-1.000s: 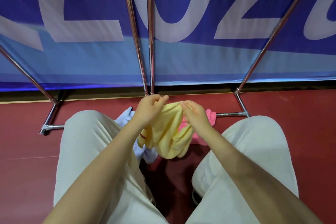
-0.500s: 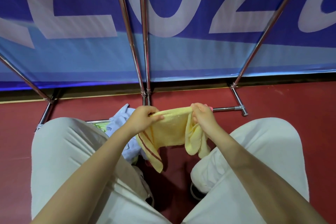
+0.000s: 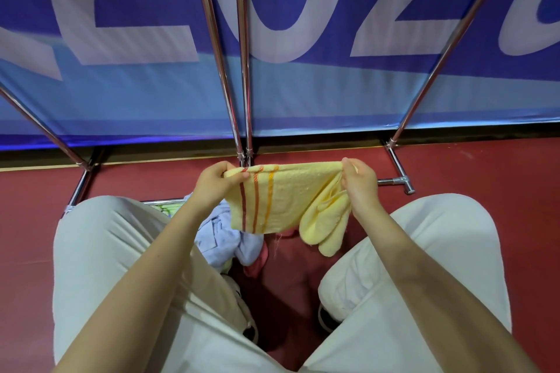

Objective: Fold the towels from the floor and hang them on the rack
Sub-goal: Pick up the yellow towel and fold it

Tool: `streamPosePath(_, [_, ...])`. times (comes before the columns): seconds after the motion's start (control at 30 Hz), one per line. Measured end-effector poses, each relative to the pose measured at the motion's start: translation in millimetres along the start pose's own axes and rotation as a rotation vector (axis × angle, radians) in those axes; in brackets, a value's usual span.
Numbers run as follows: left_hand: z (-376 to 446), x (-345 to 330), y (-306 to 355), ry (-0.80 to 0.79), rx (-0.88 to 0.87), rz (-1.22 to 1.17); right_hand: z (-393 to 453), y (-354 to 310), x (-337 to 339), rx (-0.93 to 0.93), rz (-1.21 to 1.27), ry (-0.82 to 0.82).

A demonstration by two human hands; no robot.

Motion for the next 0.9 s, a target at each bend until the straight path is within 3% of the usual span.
streamPosePath(0.23, [-7.5, 3.9, -10.7, 0.031, 0.258, -0.295, -1.4, -4.5, 4.4, 0.043, 0.027, 0.02])
streamPosePath(0.33, [-8.7, 5.8, -20.3, 0.046, 0.348, -0.276, -2.8, -8.4, 5.1, 0.062, 0.032, 0.027])
streamPosePath(0.53, [-6.6, 3.5, -27.2, 0.015, 0.343, -0.079, -5.5, -11.3, 9.8, 0.045, 0.065, 0.048])
streamPosePath(0.77, [-20.2, -7.0, 9.7, -0.1, 0.312, -0.431, -5.7, -9.5, 7.6, 0.048, 0.073, 0.004])
streamPosePath(0.9, [-22.6, -3.1, 17.9, 0.029, 0.25, -0.39, -7.5, -4.2, -2.6, 0.046, 0.083, -0.054])
Point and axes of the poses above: each hand's wrist, its own z-axis towards the middle knuckle, its own x-axis out of the back of the hand, y = z × x, the point moved 6 cm from there along z, towards the middle knuckle, and after that the axes turned 10 degrees about y, right-handed, at the moved point
